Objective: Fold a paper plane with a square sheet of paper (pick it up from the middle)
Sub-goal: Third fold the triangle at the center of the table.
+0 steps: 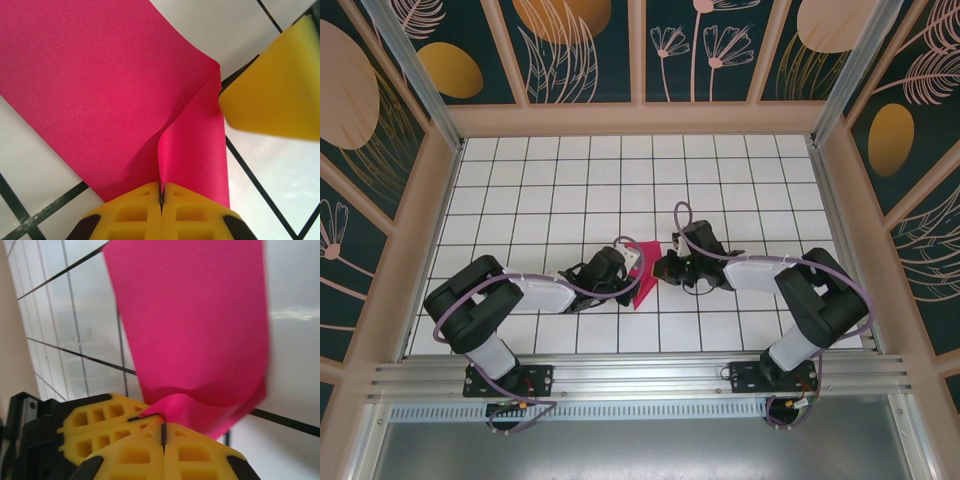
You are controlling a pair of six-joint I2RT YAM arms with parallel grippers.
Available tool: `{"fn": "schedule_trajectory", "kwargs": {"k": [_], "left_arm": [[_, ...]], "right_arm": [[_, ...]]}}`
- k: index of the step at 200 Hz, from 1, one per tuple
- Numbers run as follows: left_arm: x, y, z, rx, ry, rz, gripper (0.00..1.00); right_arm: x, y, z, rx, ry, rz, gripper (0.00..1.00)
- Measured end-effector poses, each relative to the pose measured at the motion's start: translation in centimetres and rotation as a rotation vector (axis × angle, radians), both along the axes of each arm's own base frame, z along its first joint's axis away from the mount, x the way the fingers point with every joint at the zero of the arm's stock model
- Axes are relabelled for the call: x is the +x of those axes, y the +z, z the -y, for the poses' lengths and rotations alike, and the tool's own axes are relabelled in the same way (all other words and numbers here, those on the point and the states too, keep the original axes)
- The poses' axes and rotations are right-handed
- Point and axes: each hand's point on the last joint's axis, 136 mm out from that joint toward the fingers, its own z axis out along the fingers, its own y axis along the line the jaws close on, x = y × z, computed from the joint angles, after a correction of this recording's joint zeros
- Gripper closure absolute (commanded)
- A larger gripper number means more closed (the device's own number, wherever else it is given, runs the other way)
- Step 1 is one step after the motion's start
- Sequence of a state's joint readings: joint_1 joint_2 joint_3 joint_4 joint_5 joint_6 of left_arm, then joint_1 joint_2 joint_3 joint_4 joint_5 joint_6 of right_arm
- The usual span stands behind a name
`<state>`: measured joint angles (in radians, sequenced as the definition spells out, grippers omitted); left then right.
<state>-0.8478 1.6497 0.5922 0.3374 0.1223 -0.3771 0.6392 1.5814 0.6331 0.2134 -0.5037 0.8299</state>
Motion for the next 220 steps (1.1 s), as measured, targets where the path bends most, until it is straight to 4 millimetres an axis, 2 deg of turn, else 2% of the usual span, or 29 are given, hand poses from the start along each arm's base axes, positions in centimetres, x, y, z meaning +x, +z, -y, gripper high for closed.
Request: {"fn": "schedule_trajectory", "kwargs": {"k": [27,91,140,186,220], "left_arm": [[0.0,0.0,0.0,0.004,-0.005,0.002,1.00],[0.0,0.0,0.0,0.007,-0.007,0.003,1.00],[0.1,-0.1,0.1,0.008,-0.007,0.002,1.00],[0.1,-0.1,0.2,0.008,-0.007,0.002,1.00],[0.3,-0.1,0.4,0.007,-0.007,0.002,1.00]], "right_arm": [[0.1,-0.3,-0.5,0.015,0.002,-0.007,1.00],[-0.2,-3.2,-0.1,-0.025,-0.004,-0.049,1.00],[0.0,-2.9,-0.2,-0.020,-0.005,-0.039,0.99],[1.0,-0.1,0.5,0.027,-0.033,0.039,0.99],[0.5,-1.8,0.9,0.009,-0.032,0.007,0.99]]}}
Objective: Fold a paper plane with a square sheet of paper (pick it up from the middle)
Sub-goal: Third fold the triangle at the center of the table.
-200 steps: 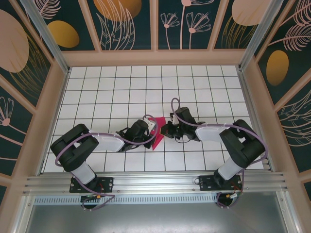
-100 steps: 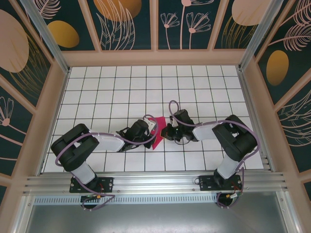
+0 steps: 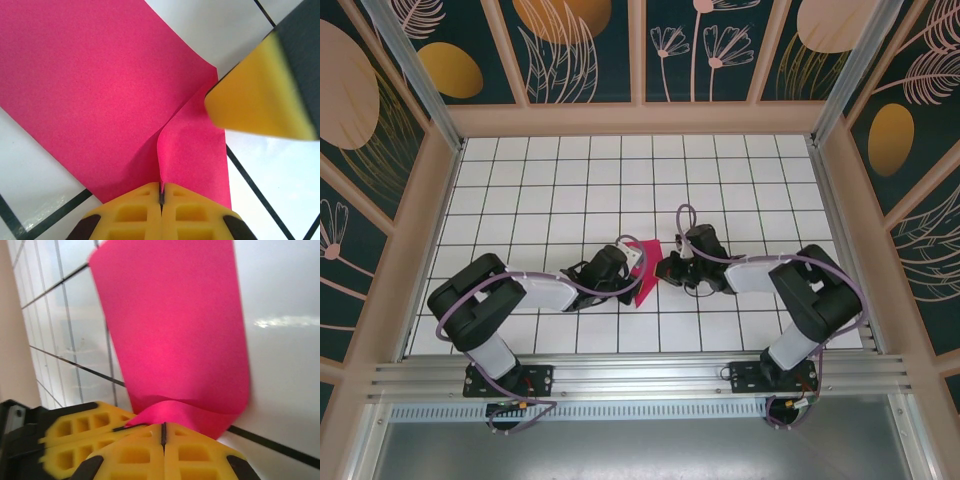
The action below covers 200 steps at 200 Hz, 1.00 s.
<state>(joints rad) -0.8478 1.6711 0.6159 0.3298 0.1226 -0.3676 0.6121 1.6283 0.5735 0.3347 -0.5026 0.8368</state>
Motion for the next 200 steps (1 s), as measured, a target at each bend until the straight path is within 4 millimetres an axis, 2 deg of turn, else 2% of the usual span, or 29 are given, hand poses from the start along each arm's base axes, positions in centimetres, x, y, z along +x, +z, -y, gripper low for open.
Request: {"fn": "schedule_trajectory", "kwargs": {"k": [19,62,77,104,121,150,179,200], "left_arm": [[0.1,0.0,0.1,-0.001,0.000,0.001,1.00],[0.1,0.0,0.1,-0.002,0.000,0.002,1.00],[0.1,0.0,0.1,-0.003,0.000,0.003,1.00],[0.1,0.0,0.1,-0.003,0.000,0.003,1.00],[0.1,0.0,0.1,-0.003,0.000,0.003,1.00],[0.1,0.0,0.2,-0.002,0.000,0.002,1.00],[0.2,0.0,0.3,-0.001,-0.001,0.001,1.00],[0.4,-0.1,0.4,-0.001,0.000,0.001,1.00]], "right_arm": [[-0.2,-1.4,0.2,-0.023,-0.001,-0.032,0.99],[-0.2,-1.3,0.3,-0.017,0.004,-0.030,0.99],[-0.1,-0.6,0.5,-0.020,-0.001,-0.017,0.99],[1.0,1.9,0.8,0.015,-0.028,0.047,0.99],[1.4,2.3,1.0,0.021,-0.042,0.062,0.99],[1.5,1.2,1.1,0.009,-0.046,0.040,0.99],[1.2,-1.4,1.5,-0.031,-0.049,-0.018,1.00],[1.7,-1.4,1.4,-0.024,-0.052,-0.018,1.00]]}}
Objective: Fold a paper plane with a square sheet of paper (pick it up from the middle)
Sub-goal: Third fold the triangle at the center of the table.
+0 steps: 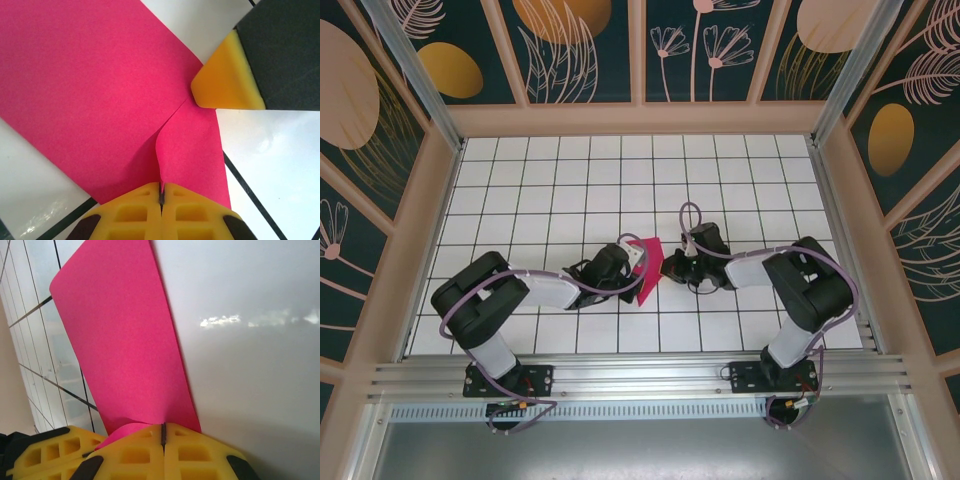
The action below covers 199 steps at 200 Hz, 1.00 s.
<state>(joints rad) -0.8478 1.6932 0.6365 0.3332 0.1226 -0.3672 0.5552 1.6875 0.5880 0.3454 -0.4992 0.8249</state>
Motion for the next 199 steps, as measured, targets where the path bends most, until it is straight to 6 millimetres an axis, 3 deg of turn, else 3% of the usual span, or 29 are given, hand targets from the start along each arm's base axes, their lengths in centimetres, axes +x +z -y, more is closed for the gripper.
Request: {"fn": "schedule_trajectory", "kwargs": {"k": [65,101,151,199], "left_arm": [[0.0,0.0,0.0,-0.001,0.001,0.001,1.00],[0.0,0.0,0.0,-0.001,0.001,0.001,1.00],[0.1,0.0,0.0,0.000,0.003,0.004,1.00],[0.3,0.1,0.0,0.000,0.016,0.008,1.00]], "right_arm": [[0.5,1.4,0.2,0.014,-0.009,0.034,1.00],[0.9,0.0,1.0,-0.004,-0.032,0.002,1.00],[1.3,0.1,0.8,0.008,-0.027,-0.003,1.00],[0.3,4.1,0.5,0.064,-0.026,0.084,1.00]]}}
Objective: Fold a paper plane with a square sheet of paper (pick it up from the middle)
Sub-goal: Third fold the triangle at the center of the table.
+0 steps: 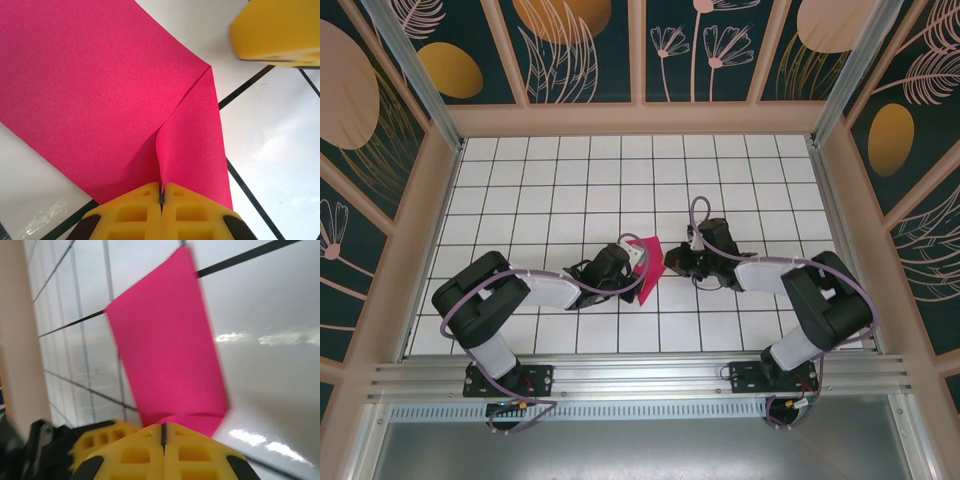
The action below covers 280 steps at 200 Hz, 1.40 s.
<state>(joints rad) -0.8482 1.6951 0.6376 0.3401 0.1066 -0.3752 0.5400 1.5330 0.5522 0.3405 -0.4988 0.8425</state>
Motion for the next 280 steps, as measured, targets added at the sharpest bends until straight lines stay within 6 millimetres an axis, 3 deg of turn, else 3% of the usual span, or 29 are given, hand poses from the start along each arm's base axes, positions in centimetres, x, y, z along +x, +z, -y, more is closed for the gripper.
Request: {"fn": "schedule_trajectory", "kwargs": {"k": [38,65,110,158,202,238,280], "left_arm": [[0.0,0.0,0.0,-0.005,0.009,-0.002,1.00],[0.0,0.0,0.0,-0.006,0.010,-0.003,1.00],[0.0,0.0,0.0,-0.005,0.009,-0.003,1.00],[0.0,0.0,0.0,-0.014,0.015,-0.003,1.00],[0.0,0.0,0.0,-0.020,0.018,-0.001,1.00],[0.0,-0.1,0.0,-0.020,0.017,-0.001,1.00],[0.4,-0.2,-0.4,-0.014,0.033,0.003,1.00]], "right_arm": [[-3.7,-0.8,-2.1,0.029,0.061,-0.047,1.00],[-4.9,-1.7,-3.4,0.033,0.087,-0.079,1.00],[-5.3,-4.0,-3.3,0.000,0.081,-0.129,1.00],[-5.3,-3.7,-3.3,-0.013,0.081,-0.128,1.00],[-5.5,-1.2,-4.2,0.033,0.101,-0.077,1.00],[-6.4,-1.8,-4.7,0.043,0.107,-0.089,1.00],[-5.8,-2.1,-5.2,0.068,0.097,-0.085,1.00]]}}
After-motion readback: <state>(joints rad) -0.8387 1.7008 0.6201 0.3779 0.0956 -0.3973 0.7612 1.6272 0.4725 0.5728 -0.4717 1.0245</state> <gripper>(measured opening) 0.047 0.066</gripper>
